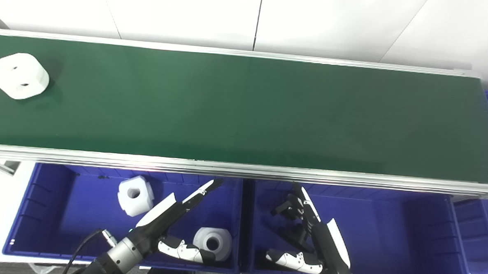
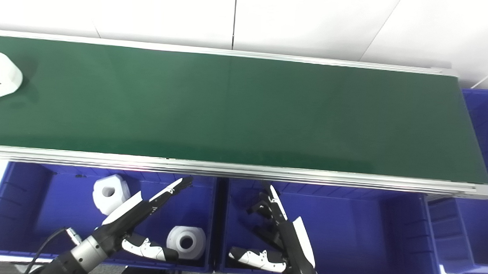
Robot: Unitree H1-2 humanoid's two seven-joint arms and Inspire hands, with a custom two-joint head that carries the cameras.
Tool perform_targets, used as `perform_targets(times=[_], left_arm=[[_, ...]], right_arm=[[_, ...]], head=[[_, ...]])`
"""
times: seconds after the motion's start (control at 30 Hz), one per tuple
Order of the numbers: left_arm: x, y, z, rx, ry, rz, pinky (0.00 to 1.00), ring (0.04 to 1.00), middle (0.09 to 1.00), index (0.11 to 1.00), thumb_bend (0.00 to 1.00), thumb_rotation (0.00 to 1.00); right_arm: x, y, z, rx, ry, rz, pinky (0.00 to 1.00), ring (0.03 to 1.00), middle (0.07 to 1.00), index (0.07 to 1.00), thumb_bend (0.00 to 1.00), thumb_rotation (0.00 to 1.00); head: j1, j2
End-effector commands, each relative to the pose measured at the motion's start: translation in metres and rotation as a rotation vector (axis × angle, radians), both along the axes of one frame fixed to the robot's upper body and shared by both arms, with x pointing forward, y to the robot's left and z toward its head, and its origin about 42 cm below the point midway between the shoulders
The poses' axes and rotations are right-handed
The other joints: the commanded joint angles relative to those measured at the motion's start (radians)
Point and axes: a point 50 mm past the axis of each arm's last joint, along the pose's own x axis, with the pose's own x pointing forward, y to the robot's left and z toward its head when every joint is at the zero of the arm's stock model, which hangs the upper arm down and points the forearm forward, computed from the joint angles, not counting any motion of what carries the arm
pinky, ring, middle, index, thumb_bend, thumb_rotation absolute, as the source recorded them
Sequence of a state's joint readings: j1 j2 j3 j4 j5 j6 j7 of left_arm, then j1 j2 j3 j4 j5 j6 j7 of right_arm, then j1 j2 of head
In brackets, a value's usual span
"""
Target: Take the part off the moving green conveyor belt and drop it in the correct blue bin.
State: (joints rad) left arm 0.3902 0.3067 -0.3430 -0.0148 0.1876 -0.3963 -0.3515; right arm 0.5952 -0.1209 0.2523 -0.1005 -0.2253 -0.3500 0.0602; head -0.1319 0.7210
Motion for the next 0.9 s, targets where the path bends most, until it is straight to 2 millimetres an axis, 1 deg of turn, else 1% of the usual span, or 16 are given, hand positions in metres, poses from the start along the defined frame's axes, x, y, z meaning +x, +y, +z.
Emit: perform_targets(times=[0.0,0.1,0.43,0.53,0.57,0.6,0.63,0.67,0.8,0.87], left_arm=[[0.003,0.000,0.007,-0.025,-0.054,-0.004,1.00,1.000,1.000,1.000,0.83,0.47],[0.004,0.000,0.008,-0.011,-0.056,-0.007,1.00,1.000,1.000,1.000,0.83,0.46],[0.004,0.000,0.007,-0.012,-0.050,-0.010,1.00,1.000,1.000,1.000,0.84,0.45],[0.002,-0.002,0.005,-0.013,-0.048,-0.008,1.00,1.000,1.000,1.000,0.84,0.45],[0.001,-0.003,0.004,-0.011,-0.051,-0.008,1.00,1.000,1.000,1.000,0.84,0.45],[0.001,-0.004,0.004,-0.008,-0.053,-0.010,1.00,1.000,1.000,1.000,0.84,0.46],[0.001,-0.006,0.003,-0.007,-0.052,-0.012,1.00,1.000,1.000,1.000,0.83,0.46],[0.001,-0.007,0.003,-0.008,-0.041,-0.011,1.00,1.000,1.000,1.000,0.83,0.45],[0.000,-0.013,-0.002,-0.012,-0.025,-0.013,0.93,1.000,1.000,1.000,0.84,0.44],[0.000,-0.016,-0.004,-0.007,-0.032,-0.016,0.91,1.000,1.000,1.000,0.84,0.44]], right_arm=[[0.001,0.002,0.007,0.021,-0.065,0.000,0.88,0.953,1.000,0.994,0.91,0.45],[0.002,0.002,0.005,0.025,-0.066,0.000,0.89,0.958,1.000,0.994,0.91,0.45],[0.002,0.002,0.003,0.025,-0.064,0.003,0.89,0.960,1.000,0.998,0.92,0.46],[0.000,0.000,0.002,0.027,-0.067,0.005,0.90,0.961,1.000,1.000,0.91,0.45],[-0.001,-0.001,0.000,0.022,-0.070,0.006,0.90,0.961,1.000,1.000,0.91,0.45],[-0.001,-0.003,0.000,0.020,-0.071,0.007,0.89,0.960,1.000,0.998,0.90,0.46],[-0.002,-0.005,-0.002,0.023,-0.070,0.006,0.88,0.954,0.998,0.996,0.90,0.46],[-0.002,-0.007,-0.003,0.026,-0.068,0.007,0.87,0.947,0.996,0.995,0.90,0.45],[-0.003,-0.015,-0.009,0.030,-0.049,0.002,0.82,0.930,1.000,1.000,0.88,0.45],[-0.004,-0.018,-0.011,0.025,-0.041,-0.005,0.82,0.932,1.000,1.000,0.88,0.46]], head=[[0.001,0.001],[0.002,0.000],[0.009,-0.002],[0.065,-0.024],[0.103,-0.037],[0.103,-0.037],[0.163,-0.059],[0.183,-0.066],[0.303,-0.124],[0.329,-0.141]])
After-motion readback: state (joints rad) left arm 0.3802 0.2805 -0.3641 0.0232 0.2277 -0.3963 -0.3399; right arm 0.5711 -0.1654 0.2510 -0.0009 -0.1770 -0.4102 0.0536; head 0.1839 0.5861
